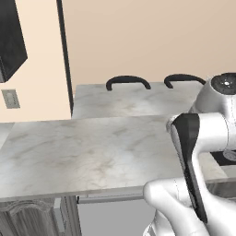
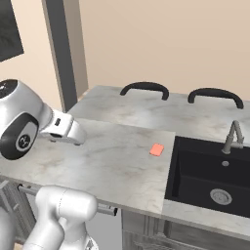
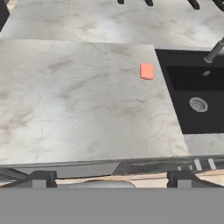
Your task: Locate and retrieve the bar soap and soap dispenser from the cabinet. Place them next to the sink.
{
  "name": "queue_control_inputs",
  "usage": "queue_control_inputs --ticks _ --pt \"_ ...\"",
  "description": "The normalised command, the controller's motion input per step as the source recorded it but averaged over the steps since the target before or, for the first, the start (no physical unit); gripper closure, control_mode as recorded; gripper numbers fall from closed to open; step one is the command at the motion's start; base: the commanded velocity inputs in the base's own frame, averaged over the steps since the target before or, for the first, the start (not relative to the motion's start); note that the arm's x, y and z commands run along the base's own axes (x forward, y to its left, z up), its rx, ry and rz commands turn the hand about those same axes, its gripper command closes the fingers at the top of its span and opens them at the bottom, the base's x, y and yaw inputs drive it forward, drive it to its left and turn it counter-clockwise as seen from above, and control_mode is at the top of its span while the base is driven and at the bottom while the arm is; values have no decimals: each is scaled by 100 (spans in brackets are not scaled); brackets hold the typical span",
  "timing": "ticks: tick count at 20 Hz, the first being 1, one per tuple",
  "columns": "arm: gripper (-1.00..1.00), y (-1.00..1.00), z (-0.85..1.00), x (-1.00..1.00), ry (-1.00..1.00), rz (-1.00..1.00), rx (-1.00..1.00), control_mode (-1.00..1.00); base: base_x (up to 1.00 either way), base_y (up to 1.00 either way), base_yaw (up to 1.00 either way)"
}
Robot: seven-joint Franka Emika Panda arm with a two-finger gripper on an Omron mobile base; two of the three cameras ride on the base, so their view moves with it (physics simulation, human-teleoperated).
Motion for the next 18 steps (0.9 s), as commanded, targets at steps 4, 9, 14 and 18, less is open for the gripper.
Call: queue_control_inputs --ticks 4,9,14,18 --pt "-100 0 8 -70 -25 7 15 -100 0 0 0" --pt "-100 20 0 -59 -15 7 1 -100 0 0 0" --pt "-100 8 0 -9 0 2 0 -100 0 0 0" --pt "-100 16 0 -5 0 8 0 -100 0 0 0"
